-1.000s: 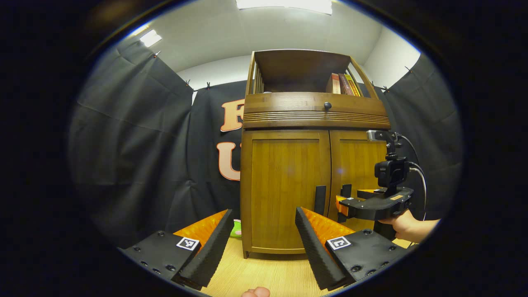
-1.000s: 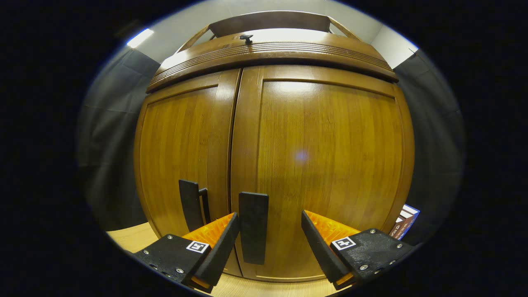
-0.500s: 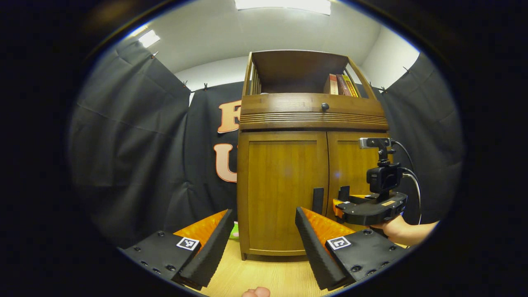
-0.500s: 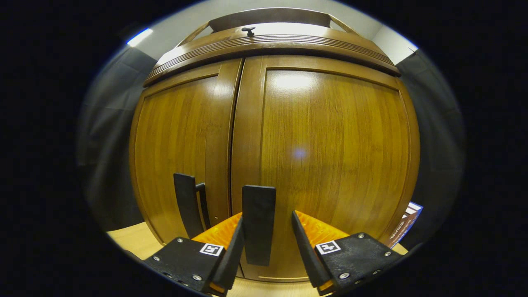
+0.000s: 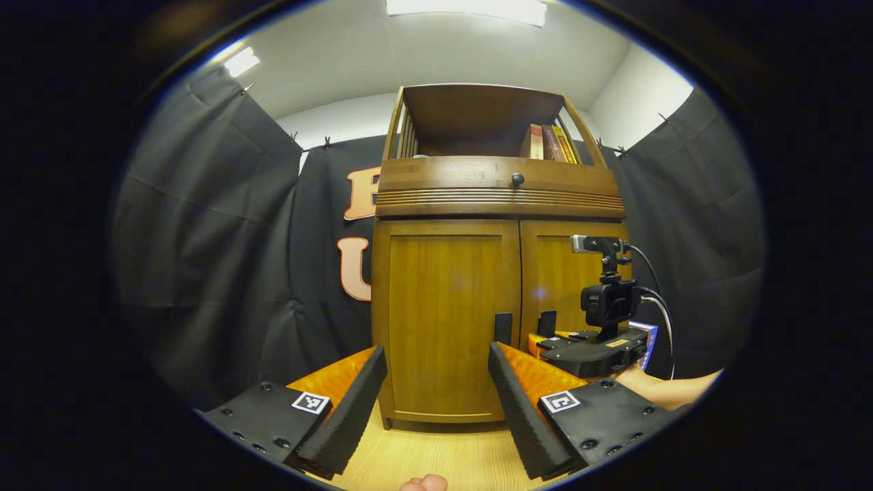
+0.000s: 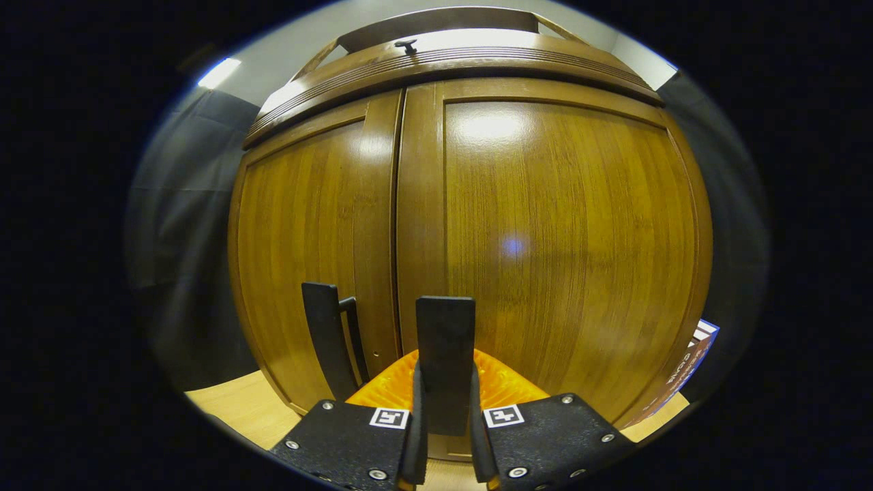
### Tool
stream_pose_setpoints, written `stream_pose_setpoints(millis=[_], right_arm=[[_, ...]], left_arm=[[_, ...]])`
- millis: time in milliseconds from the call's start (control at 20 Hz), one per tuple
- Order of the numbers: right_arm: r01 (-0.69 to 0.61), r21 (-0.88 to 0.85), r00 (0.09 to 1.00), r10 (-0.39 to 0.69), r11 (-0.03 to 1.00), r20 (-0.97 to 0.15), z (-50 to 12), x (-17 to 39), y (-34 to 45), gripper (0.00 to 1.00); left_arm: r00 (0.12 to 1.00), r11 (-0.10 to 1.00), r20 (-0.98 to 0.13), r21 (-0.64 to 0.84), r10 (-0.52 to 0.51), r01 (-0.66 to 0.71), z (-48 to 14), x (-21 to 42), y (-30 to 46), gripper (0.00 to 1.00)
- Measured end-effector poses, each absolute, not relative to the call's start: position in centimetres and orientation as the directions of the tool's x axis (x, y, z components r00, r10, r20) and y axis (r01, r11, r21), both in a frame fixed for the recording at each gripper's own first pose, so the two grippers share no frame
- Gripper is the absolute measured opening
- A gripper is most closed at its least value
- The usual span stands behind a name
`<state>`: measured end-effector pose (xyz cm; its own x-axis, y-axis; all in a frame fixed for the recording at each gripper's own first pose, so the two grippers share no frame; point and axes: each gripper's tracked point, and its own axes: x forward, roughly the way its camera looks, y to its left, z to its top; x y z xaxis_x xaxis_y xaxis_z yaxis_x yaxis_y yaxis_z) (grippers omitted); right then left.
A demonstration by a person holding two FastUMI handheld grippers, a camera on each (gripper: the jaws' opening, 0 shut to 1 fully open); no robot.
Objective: Open the right door of the double-door shoe cabinet with the right hand, and open the left door with the left hand.
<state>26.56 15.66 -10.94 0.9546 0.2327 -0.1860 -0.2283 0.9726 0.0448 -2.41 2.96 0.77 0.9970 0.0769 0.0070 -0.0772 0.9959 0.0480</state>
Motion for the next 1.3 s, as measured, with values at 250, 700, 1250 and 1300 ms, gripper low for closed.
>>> stream_pose_setpoints(millis=[250,700,1250,1300], right_arm=[[-0.263,0.040,0.948,0.266,0.964,-0.175,-10.4,24.2,15.4,0.24],[-0.329,0.099,0.929,0.341,0.939,-0.147,-9.5,17.6,12.8,0.23],[-0.315,0.106,0.930,0.329,0.943,-0.163,-9.0,11.4,7.5,0.23],[-0.310,0.103,0.931,0.324,0.945,-0.168,-8.9,10.8,6.9,0.23]], left_arm=[[0.998,0.997,0.022,0.049,0.066,-0.067,1.4,-2.9,2.0,0.95],[0.998,0.997,0.029,0.043,0.062,-0.063,2.1,-3.8,0.6,0.96],[1.000,0.998,0.023,0.055,-0.010,0.008,2.4,-4.0,-2.3,0.95],[1.000,0.998,0.021,0.054,-0.015,0.013,2.4,-4.0,-2.6,0.95]])
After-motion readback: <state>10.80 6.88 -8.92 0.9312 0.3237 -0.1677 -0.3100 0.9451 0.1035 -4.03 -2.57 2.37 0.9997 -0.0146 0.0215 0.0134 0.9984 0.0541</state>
